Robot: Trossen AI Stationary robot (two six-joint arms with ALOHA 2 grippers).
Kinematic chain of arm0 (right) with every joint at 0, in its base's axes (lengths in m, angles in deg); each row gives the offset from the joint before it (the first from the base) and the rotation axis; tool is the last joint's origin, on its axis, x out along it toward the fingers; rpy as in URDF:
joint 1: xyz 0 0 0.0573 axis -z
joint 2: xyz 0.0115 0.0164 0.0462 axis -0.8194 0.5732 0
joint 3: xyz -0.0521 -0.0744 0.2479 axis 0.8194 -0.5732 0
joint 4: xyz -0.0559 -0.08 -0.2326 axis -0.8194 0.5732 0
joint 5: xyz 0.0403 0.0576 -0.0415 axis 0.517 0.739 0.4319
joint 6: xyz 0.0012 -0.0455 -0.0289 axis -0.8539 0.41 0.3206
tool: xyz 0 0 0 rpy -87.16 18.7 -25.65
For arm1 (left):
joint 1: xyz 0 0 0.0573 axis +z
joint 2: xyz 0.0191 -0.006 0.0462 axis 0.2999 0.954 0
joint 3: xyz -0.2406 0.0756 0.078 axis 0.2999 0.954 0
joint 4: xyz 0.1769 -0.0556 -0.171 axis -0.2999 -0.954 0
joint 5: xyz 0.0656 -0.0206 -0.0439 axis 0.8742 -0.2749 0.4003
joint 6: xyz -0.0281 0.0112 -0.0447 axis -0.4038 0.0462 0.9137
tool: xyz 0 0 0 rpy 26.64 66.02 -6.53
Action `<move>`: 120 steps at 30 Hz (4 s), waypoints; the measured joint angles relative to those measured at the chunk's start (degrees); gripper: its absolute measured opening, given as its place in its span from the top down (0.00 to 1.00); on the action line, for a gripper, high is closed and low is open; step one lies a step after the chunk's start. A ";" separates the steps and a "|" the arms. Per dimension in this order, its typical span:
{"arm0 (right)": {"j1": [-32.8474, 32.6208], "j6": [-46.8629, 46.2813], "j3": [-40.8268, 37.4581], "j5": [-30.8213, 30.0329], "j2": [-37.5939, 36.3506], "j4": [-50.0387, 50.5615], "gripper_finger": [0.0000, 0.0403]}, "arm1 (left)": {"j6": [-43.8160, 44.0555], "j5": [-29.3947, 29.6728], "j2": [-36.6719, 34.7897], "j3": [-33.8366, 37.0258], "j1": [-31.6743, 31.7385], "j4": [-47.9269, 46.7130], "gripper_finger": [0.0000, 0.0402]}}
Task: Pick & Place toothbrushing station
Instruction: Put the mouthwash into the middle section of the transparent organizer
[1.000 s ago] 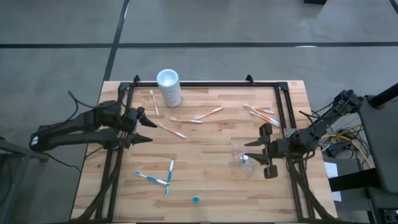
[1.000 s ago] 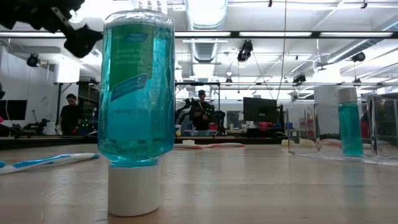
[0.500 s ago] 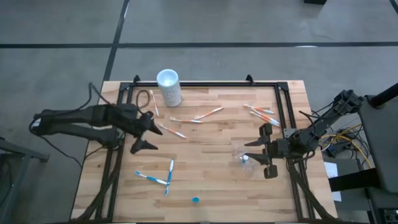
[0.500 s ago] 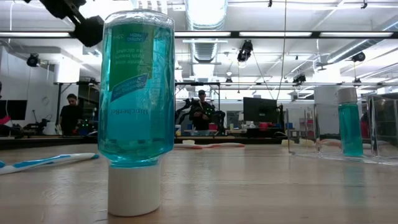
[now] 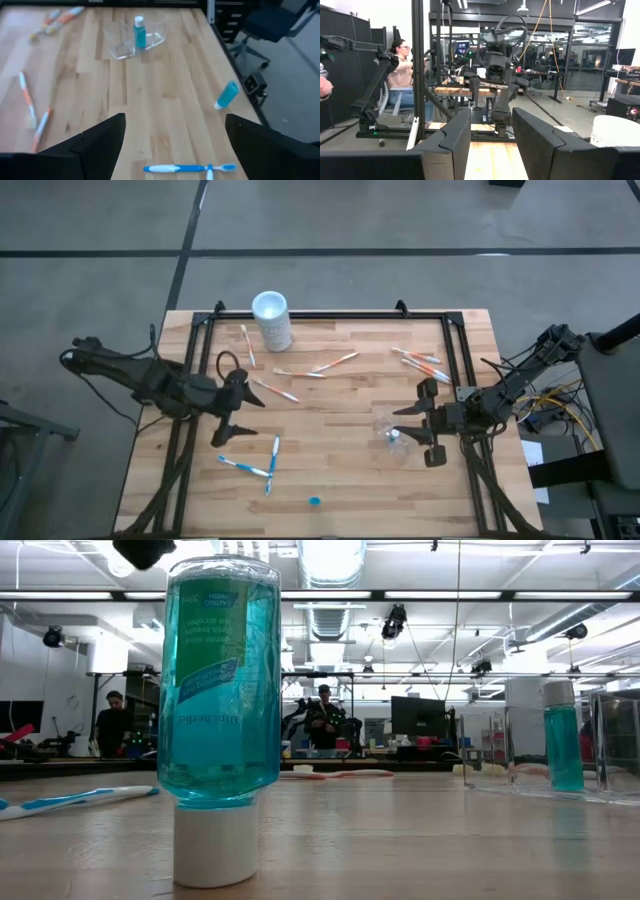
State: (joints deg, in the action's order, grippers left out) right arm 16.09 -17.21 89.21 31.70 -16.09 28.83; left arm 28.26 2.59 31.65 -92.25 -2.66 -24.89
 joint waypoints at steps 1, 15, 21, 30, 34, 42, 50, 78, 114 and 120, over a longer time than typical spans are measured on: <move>0.00 0.00 0.00 0.00 0.00 0.02 0.65 | 0.49 1.59 0.45 -0.33 -1.43 0.41 0.13; -0.03 0.00 0.00 0.00 0.00 0.00 0.65 | 14.37 14.68 13.91 -5.02 -13.98 2.17 0.13; -0.04 0.00 0.00 -0.01 0.00 0.02 0.65 | 17.89 15.24 20.67 -7.65 -15.39 2.77 0.14; -0.04 0.00 0.00 0.00 0.02 0.01 0.65 | 20.81 17.50 28.49 -10.03 -15.71 11.50 0.14; -0.04 0.00 0.00 0.00 0.02 0.00 0.65 | 20.63 16.48 32.99 -12.18 -17.23 12.45 0.14; -0.04 0.00 0.00 -0.01 0.02 0.01 0.65 | 17.69 16.64 41.11 -18.58 -19.95 12.45 0.14; -0.04 0.00 0.00 -0.01 0.02 0.01 0.65 | 18.73 13.42 48.89 -22.62 -21.07 15.02 0.14; -0.04 0.00 0.00 -0.01 0.02 0.01 0.65 | 23.63 17.83 56.06 -21.85 -20.88 18.98 0.14; -0.02 0.00 -0.02 0.00 0.02 0.02 0.65 | 22.73 16.02 61.86 -21.72 -17.97 22.02 0.42; -0.04 0.00 -0.02 -0.01 0.02 0.02 0.65 | 22.73 15.97 61.86 -21.72 -17.99 22.43 0.51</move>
State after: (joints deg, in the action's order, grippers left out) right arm 16.05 -17.21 89.18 31.69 -16.07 28.85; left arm 50.99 18.56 93.51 -113.98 -20.65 -2.46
